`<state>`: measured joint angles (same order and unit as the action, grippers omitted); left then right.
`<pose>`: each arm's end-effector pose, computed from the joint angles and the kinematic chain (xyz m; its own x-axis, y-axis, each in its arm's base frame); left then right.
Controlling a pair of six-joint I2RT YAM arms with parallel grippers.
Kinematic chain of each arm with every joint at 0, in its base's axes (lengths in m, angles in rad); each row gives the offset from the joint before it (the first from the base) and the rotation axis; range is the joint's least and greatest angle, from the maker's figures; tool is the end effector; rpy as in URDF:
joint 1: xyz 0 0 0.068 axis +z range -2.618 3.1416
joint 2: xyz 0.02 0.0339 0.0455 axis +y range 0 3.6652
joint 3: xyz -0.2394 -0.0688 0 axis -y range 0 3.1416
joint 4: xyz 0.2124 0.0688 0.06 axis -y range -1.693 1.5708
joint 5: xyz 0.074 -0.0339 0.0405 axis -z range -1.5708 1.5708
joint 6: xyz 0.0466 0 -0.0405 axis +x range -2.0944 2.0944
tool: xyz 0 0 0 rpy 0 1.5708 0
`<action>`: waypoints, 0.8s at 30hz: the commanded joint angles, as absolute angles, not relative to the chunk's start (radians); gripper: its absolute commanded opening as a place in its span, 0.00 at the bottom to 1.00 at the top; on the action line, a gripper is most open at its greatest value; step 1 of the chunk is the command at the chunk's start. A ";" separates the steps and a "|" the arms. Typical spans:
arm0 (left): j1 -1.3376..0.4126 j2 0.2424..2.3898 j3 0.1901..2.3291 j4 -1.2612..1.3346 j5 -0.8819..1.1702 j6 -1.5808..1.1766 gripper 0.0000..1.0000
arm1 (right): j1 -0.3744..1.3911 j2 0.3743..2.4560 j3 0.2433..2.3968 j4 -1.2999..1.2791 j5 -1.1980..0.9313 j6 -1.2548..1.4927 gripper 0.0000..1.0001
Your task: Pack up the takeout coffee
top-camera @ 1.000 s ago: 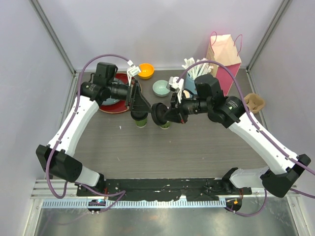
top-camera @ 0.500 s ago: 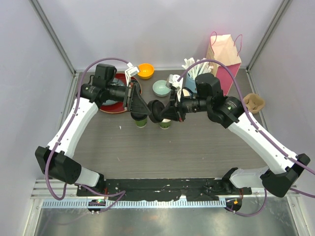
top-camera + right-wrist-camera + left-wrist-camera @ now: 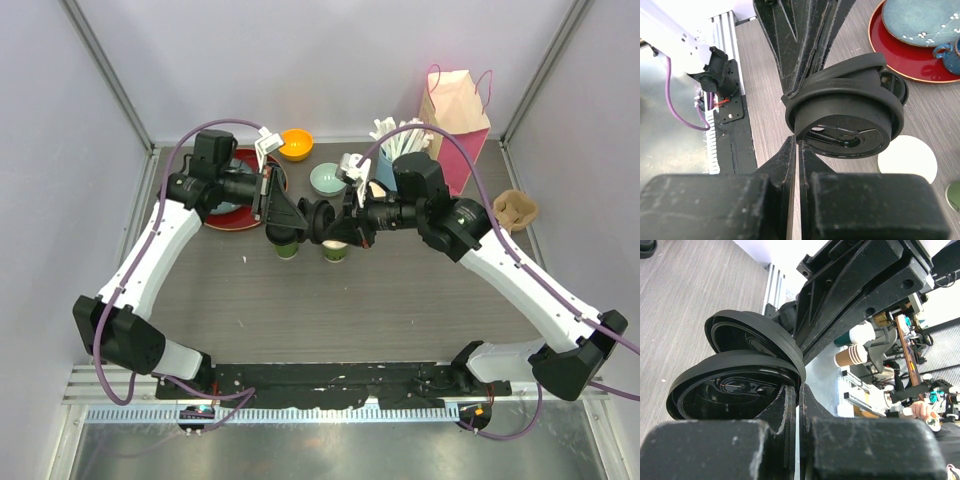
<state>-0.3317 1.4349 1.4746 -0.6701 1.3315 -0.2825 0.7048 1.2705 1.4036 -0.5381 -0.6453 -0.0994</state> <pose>0.2369 -0.1295 0.3689 -0.7636 0.1931 -0.6161 0.6313 0.0233 -0.7751 0.1753 0.1859 0.3860 -0.2055 -0.2789 -0.9381 -0.9638 0.2239 0.1446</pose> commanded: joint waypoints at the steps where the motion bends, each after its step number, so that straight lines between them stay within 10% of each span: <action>1: -0.324 1.413 1.457 -0.615 1.281 -0.298 0.00 | 0.704 1.252 1.399 -0.514 -0.508 -0.086 0.01; 24: -0.313 1.428 1.509 -0.715 1.025 -0.176 0.00 | 0.391 1.298 1.358 -0.649 -0.137 0.066 0.01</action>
<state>-0.3183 1.4403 1.4639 -0.7029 1.0603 -0.2043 0.4519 1.2861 1.3716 -0.5961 -0.2634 0.0372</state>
